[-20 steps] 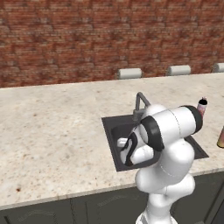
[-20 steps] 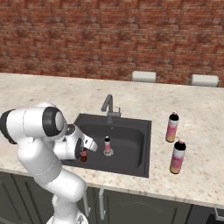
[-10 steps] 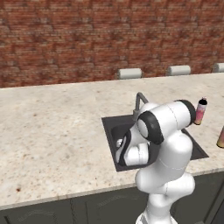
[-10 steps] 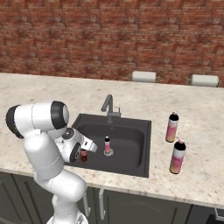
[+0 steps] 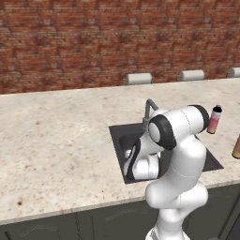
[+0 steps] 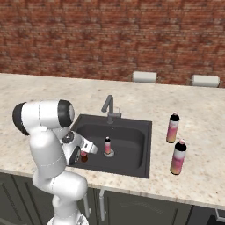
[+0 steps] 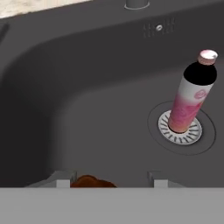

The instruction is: Place the large bottle from the dining counter next to the other large bottle outside the sink, and place the small bottle from the dining counter next to the other small bottle inside the sink.

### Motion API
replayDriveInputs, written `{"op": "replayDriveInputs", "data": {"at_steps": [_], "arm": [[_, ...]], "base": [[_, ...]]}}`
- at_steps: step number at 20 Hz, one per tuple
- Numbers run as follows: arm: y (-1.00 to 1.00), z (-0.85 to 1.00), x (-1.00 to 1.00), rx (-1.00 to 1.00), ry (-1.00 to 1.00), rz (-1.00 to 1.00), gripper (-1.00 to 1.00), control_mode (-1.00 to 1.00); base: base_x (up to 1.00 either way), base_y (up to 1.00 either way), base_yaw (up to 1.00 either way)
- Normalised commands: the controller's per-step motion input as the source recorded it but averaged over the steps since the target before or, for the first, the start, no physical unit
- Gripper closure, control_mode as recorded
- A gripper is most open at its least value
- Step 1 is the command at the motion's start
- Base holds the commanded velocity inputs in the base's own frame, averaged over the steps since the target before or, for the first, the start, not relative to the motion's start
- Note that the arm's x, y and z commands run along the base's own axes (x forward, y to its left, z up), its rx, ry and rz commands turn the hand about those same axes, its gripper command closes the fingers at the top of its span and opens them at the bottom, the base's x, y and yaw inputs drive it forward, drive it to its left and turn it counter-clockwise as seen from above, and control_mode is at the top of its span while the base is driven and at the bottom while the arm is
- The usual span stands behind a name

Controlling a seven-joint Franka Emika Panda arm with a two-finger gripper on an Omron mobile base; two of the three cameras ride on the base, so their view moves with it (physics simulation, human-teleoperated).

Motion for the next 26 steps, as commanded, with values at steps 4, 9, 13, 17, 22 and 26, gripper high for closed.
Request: {"op": "replayDriveInputs", "data": {"at_steps": [4,9,13,17,22,26], "arm": [[0.01,0.07,-0.03,0.01,-0.02,-0.01,-1.00,-1.00],[0.00,0.14,-0.01,0.00,-0.02,-0.01,-1.00,-1.00],[0.00,0.24,0.00,0.00,-0.02,-0.01,-1.00,-1.00],[0.00,0.45,-0.08,0.00,-0.01,-0.01,-1.00,-1.00],[0.00,0.85,-0.14,0.01,-0.01,-0.02,-1.00,-1.00],[0.00,1.00,-0.07,0.01,0.00,0.00,-1.00,-1.00]], "base": [[0.00,0.00,0.00],[0.00,0.00,0.00],[0.00,0.00,0.00],[0.00,0.00,0.00],[0.00,0.00,0.00],[0.00,0.00,0.00]]}}
